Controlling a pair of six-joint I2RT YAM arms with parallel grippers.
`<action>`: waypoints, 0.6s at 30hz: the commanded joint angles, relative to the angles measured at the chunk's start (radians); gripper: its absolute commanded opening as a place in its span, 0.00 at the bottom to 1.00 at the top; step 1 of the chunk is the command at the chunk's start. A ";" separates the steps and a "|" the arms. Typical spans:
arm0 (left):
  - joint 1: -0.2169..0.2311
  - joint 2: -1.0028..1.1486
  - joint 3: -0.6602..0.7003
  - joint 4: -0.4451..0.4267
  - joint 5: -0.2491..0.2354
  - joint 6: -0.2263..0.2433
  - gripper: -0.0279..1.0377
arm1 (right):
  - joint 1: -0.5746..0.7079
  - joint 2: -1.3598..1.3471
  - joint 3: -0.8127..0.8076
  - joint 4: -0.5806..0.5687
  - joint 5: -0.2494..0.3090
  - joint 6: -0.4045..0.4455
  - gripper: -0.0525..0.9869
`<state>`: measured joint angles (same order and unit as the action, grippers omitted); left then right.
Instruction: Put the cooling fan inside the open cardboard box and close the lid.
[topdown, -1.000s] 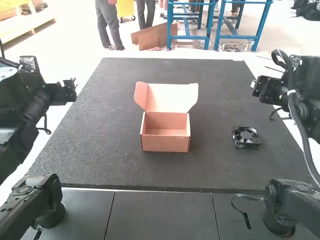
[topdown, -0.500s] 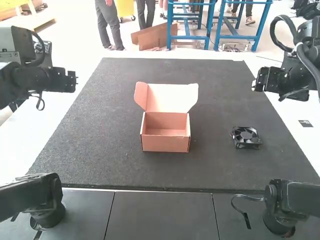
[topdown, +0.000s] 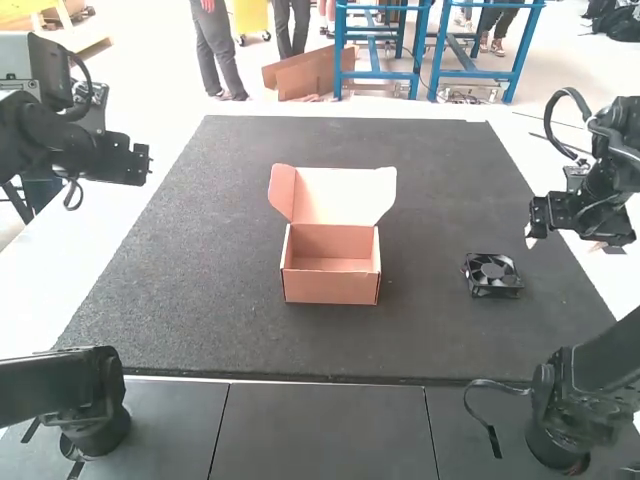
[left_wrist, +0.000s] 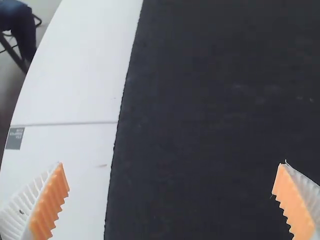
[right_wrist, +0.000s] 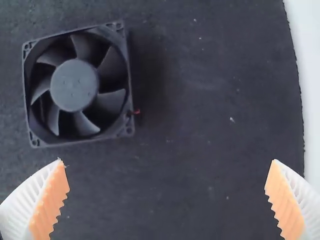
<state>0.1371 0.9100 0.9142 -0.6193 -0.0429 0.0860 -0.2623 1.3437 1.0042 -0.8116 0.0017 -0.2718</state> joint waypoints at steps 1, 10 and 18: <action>-0.005 0.003 0.032 0.009 0.037 0.006 0.93 | -0.014 0.031 0.034 0.012 0.007 -0.047 0.91; -0.005 0.010 0.002 0.058 0.078 -0.065 0.93 | -0.014 0.156 0.002 0.101 -0.012 -0.029 0.91; -0.005 0.010 -0.014 0.086 0.086 -0.083 0.93 | -0.012 0.244 0.002 0.186 -0.026 -0.010 0.91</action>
<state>0.1371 0.9180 0.9020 -0.5453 0.0273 0.0196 -0.2668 1.5764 1.0054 -0.6418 -0.0036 -0.2955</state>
